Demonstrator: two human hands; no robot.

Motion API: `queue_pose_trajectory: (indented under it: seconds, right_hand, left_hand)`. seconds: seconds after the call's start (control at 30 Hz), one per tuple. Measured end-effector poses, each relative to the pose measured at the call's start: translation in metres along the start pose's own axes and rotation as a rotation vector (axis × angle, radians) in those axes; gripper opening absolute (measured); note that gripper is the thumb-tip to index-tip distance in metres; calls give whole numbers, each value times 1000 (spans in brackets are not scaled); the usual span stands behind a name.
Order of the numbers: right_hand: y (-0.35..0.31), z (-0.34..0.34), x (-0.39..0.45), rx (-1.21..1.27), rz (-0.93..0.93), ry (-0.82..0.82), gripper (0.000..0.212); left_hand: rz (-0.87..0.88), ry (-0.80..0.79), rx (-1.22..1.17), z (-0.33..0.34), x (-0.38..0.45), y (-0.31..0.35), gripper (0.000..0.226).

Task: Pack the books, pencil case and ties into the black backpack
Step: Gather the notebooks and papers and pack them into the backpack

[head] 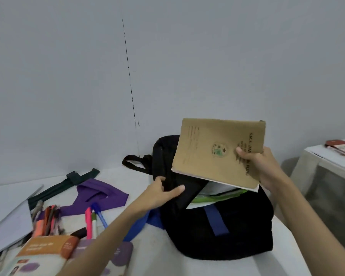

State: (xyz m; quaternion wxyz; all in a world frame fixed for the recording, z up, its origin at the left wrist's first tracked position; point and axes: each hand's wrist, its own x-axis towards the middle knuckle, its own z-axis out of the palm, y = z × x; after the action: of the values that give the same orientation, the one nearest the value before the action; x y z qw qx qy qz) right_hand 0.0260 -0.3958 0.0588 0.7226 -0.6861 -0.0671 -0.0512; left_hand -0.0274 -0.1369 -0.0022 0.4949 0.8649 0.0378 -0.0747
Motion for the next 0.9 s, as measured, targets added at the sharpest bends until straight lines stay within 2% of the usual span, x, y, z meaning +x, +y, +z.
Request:
queue_pose_trajectory:
  seconds: [0.07, 0.1, 0.2, 0.23, 0.3, 0.33, 0.4, 0.5, 0.6, 0.67, 0.8, 0.83, 0.9]
  right_hand:
    - [9, -20, 3, 80, 59, -38, 10]
    - [12, -30, 4, 110, 79, -79, 16]
    - [18, -53, 8, 141, 191, -182, 73]
    - [18, -60, 9, 162, 236, -221, 72]
    - [18, -67, 11, 198, 307, -300, 36]
    - [18, -68, 12, 191, 345, -325, 26]
    - [22, -67, 17, 151, 423, -357, 26]
    - [36, -60, 29, 122, 484, -310, 23]
    - [55, -52, 44, 171, 495, -171, 22]
    - [70, -41, 51, 253, 482, -20, 17]
    - [93, 5, 58, 366, 359, 274, 21]
    - [93, 19, 58, 375, 358, 257, 19]
    - [83, 44, 55, 394, 436, 87, 15]
  left_hand:
    - [-5, -108, -96, 12, 0, -6, 41]
    - [-11, -107, -185, 14, 2, -6, 36]
    - [-74, 58, -527, -6, 15, 3, 29]
    - [-89, 118, -613, -17, 20, 11, 26]
    - [-103, 199, -667, -39, 29, 30, 25]
    - [-94, 224, -644, -48, 34, 40, 27]
    - [-15, 274, -546, -60, 41, 65, 29]
    - [208, 346, -332, -67, 49, 103, 21]
    - [441, 412, 54, -63, 49, 136, 26]
    - [595, 450, 313, -54, 46, 152, 25]
    - [798, 478, 482, -37, 41, 171, 16]
    - [827, 498, 493, -33, 41, 174, 16]
    - [852, 532, 487, -27, 41, 181, 17]
